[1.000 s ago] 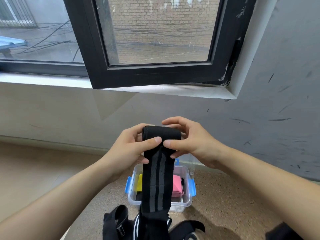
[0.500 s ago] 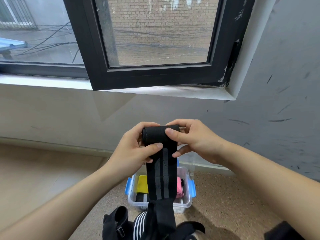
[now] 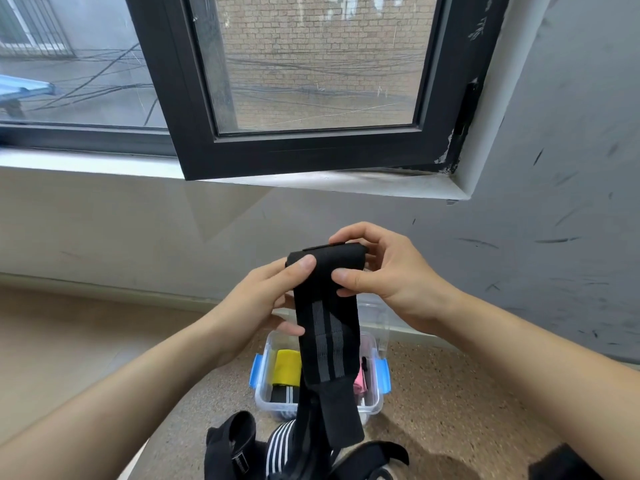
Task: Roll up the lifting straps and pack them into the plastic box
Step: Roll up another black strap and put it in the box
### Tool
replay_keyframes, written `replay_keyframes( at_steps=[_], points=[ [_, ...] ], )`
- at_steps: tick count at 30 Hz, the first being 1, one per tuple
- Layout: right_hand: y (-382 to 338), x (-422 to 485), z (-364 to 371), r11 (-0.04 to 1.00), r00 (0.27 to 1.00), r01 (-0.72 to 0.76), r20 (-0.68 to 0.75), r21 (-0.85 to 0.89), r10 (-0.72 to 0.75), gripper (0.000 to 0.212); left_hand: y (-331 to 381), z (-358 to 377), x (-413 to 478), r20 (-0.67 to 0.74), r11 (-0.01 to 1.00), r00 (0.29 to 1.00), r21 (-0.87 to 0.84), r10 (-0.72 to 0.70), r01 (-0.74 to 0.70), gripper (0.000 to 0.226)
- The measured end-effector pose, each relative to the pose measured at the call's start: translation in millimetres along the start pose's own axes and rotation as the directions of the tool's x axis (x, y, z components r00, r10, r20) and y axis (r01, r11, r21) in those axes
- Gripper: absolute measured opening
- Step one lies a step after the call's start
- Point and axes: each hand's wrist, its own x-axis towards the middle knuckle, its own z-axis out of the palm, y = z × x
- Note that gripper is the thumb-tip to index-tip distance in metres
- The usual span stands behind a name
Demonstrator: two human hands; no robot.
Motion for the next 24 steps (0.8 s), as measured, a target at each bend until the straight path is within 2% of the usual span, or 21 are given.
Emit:
replay_keyframes(
  at_steps=[5,7,11,16,21,24],
  points=[
    [3,2,0,0.994,1.0,-0.008,-0.003,-0.106,0.008,0.045,1,-1,1,-0.052,0.998,0.997,0.036,0.047,-0.046,0.031],
    [3,2,-1,0.993,0.998,-0.062,0.0,-0.096,0.062,0.045,3,-2,0,-0.072,0.997,0.995,0.036,0.071,-0.069,0.025],
    [2,3,-3,0.977,0.976,-0.21,0.053,-0.019,0.211,0.031,2,-5,-1,-0.094,0.991,0.987,0.048,0.13,-0.126,0.028],
    [0,0,2,0.945,0.938,-0.326,0.13,0.019,0.321,0.043,-2,-5,-2,-0.064,0.976,0.976,0.079,0.207,-0.202,0.036],
    [-1,-1,5,0.96,0.958,-0.27,0.117,0.078,0.26,0.035,-4,-9,-3,-0.067,0.976,0.977,0.086,0.204,-0.198,0.045],
    [-1,-1,5,0.973,0.974,-0.215,0.09,0.085,0.207,0.031,-3,-11,-2,-0.072,0.986,0.989,0.108,0.133,-0.125,0.046]
  ],
)
